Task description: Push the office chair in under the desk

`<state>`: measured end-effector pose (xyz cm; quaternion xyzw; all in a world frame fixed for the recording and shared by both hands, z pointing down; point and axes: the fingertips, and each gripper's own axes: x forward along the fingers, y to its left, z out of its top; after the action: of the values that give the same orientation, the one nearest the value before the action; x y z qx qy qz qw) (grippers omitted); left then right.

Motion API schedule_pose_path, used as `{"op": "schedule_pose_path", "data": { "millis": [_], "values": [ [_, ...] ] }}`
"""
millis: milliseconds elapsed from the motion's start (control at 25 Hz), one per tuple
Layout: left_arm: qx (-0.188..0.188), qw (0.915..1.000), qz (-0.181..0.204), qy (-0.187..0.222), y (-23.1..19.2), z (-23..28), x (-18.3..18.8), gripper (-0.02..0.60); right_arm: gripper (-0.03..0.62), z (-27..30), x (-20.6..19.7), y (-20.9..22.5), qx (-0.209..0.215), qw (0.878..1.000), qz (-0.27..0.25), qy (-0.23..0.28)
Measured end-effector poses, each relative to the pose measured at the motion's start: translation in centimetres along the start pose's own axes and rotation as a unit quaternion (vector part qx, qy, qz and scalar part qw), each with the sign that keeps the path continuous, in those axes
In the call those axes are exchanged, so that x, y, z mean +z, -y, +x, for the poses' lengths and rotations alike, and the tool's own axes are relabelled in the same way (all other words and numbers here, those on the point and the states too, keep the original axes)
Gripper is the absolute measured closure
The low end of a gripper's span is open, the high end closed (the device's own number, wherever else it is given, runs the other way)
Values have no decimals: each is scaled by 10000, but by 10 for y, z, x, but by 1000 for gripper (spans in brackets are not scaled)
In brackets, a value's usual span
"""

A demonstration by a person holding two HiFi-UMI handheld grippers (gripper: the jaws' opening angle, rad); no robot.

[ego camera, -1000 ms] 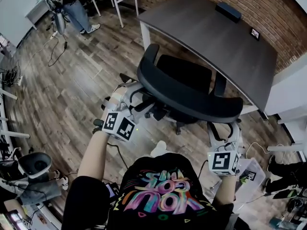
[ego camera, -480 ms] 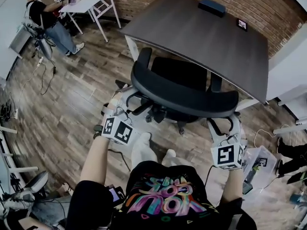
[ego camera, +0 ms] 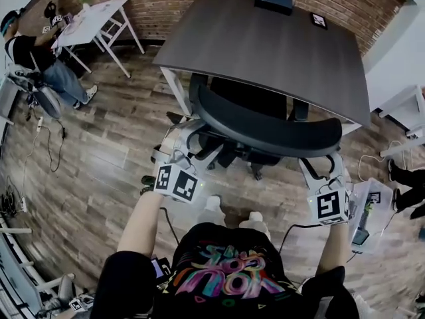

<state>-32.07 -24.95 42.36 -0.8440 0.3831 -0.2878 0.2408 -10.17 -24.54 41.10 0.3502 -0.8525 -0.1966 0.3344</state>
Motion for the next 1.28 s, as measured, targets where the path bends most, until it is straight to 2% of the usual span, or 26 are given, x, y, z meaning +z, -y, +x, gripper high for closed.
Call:
{"op": "schedule_pose_path", "data": {
  "millis": [360,760,1280],
  "values": [
    [-306,9990,260,202,-49,34,-35,319,381,48,17,18,-239,9993,172,-213],
    [-407,9987,215,216,-78,73,-47,318,379,84,13,47,-315,9988,237,-281],
    [-490,9984,186,207,-119,110,-71,311,376,127,18,65,-625,9971,209,-378]
  ]
}}
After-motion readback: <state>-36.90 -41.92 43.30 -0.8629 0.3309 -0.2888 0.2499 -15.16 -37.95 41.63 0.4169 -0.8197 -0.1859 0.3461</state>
